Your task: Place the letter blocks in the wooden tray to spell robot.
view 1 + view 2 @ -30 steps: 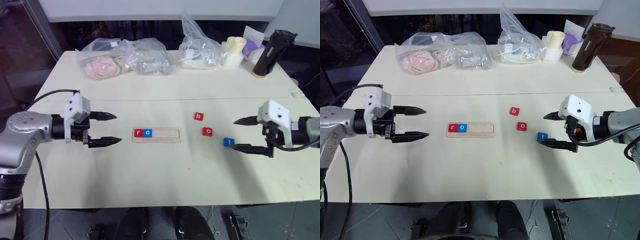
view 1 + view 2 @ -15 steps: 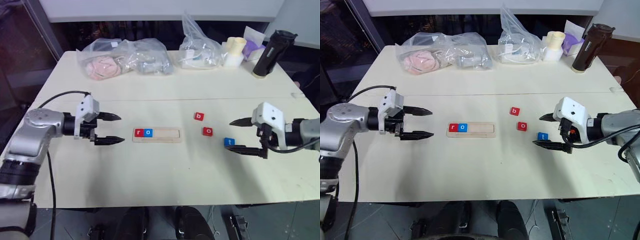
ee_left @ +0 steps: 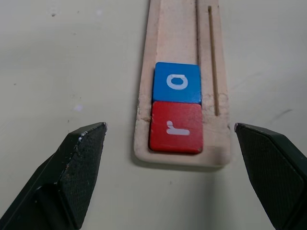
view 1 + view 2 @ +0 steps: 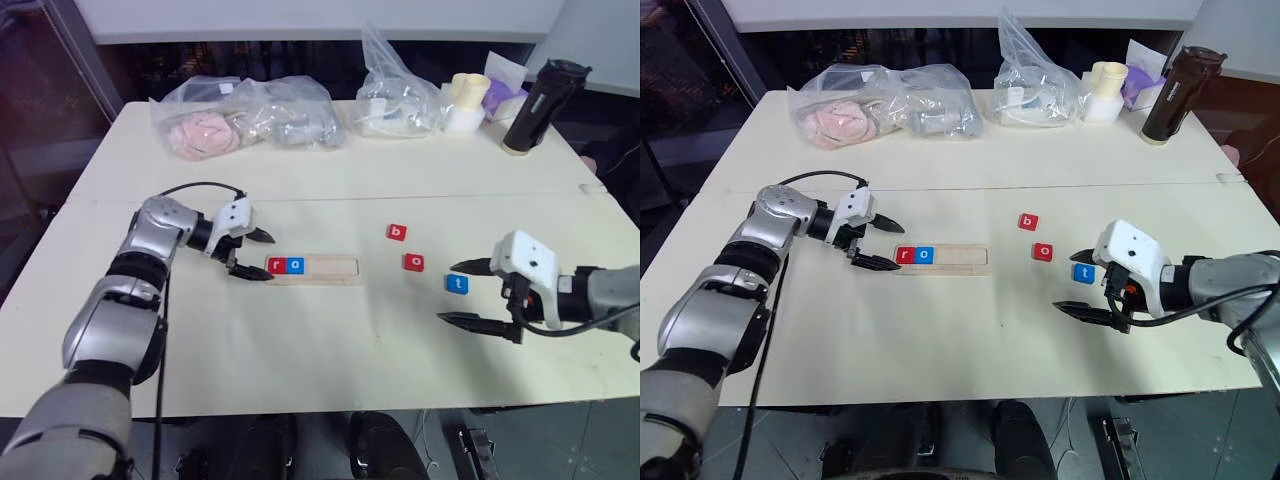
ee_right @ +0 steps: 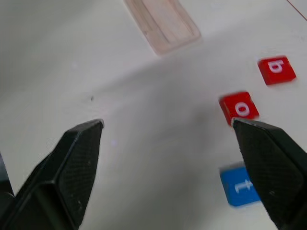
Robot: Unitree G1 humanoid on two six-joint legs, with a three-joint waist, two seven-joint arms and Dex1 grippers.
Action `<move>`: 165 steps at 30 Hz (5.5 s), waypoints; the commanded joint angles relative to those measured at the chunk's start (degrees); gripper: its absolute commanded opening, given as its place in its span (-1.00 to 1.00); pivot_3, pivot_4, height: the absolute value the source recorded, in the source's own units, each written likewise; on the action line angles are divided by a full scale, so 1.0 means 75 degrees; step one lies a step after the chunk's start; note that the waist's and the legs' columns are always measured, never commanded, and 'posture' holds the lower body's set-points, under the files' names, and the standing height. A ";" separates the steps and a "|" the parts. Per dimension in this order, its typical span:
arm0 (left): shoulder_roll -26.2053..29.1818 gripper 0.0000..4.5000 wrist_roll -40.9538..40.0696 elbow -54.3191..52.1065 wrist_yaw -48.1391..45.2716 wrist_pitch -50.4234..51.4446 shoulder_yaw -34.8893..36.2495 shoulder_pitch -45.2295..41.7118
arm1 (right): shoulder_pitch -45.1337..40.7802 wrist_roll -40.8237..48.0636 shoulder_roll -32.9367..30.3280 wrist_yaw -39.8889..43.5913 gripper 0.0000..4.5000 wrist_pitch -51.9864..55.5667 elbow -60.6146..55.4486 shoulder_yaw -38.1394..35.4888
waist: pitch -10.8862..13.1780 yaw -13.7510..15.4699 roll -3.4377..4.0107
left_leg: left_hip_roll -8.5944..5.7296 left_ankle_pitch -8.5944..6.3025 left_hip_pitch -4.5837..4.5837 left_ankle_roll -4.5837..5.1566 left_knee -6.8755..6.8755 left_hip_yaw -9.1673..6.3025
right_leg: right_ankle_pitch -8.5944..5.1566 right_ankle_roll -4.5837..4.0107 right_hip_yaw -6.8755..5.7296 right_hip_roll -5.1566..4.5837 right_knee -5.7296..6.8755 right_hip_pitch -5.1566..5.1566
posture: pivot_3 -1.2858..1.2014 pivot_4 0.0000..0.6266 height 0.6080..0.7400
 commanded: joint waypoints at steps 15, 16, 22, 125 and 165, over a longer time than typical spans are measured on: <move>-0.0479 1.00 0.0877 0.0767 0.0795 -0.0523 0.0242 -0.0242 | 0.0331 0.0320 0.0156 -0.0551 0.96 0.0320 -0.0818 -0.0448 | 0.0002 0.0024 -0.0005 | 0.0001 -0.0015 0.0003 0.0027 0.0107 -0.0012 | 0.0024 0.0041 0.0000 -0.0008 0.0004 0.0053 | 0.03 -0.52 1.00; -0.0510 1.00 0.0889 0.0766 0.0815 -0.0522 0.0254 -0.0232 | 0.0352 0.0303 0.0149 -0.0558 0.96 0.0306 -0.0822 -0.0446 | 0.0001 0.0024 -0.0006 | 0.0000 -0.0016 0.0003 0.0029 0.0117 -0.0012 | 0.0024 0.0041 0.0000 -0.0011 0.0004 0.0057 | 0.03 -0.52 1.00; -0.0740 1.00 0.0967 0.0722 0.0761 -0.0529 0.0299 -0.0120 | 0.0373 0.0252 0.0117 -0.0563 0.96 0.0276 -0.0817 -0.0442 | -0.0001 0.0043 -0.0006 | 0.0000 -0.0018 0.0003 0.0033 0.0121 -0.0012 | 0.0028 0.0043 0.0002 -0.0017 0.0002 0.0058 | 0.03 -0.52 1.00; -0.0108 0.39 0.0241 -0.9481 0.2056 0.5209 -0.1525 0.3775 | 0.0261 -0.0058 0.0338 -0.0969 1.00 0.0063 -0.0868 0.0391 | -0.0039 0.0014 0.0030 | -0.0005 -0.0028 -0.0004 0.0046 0.0102 -0.0010 | 0.0011 0.0005 0.0008 -0.0047 -0.0023 0.0053 | 0.03 -0.52 1.00; 0.1453 0.99 -0.2225 -1.0578 0.1791 0.5996 0.0579 0.4657 | -0.2763 0.0086 0.2775 -0.3305 1.00 0.1295 0.0575 0.1413 | -0.0033 -0.0040 0.0037 | -0.0003 -0.0029 -0.0021 0.0043 0.0085 -0.0004 | 0.0011 -0.0001 0.0006 -0.0060 -0.0025 0.0019 | 0.03 -0.52 1.00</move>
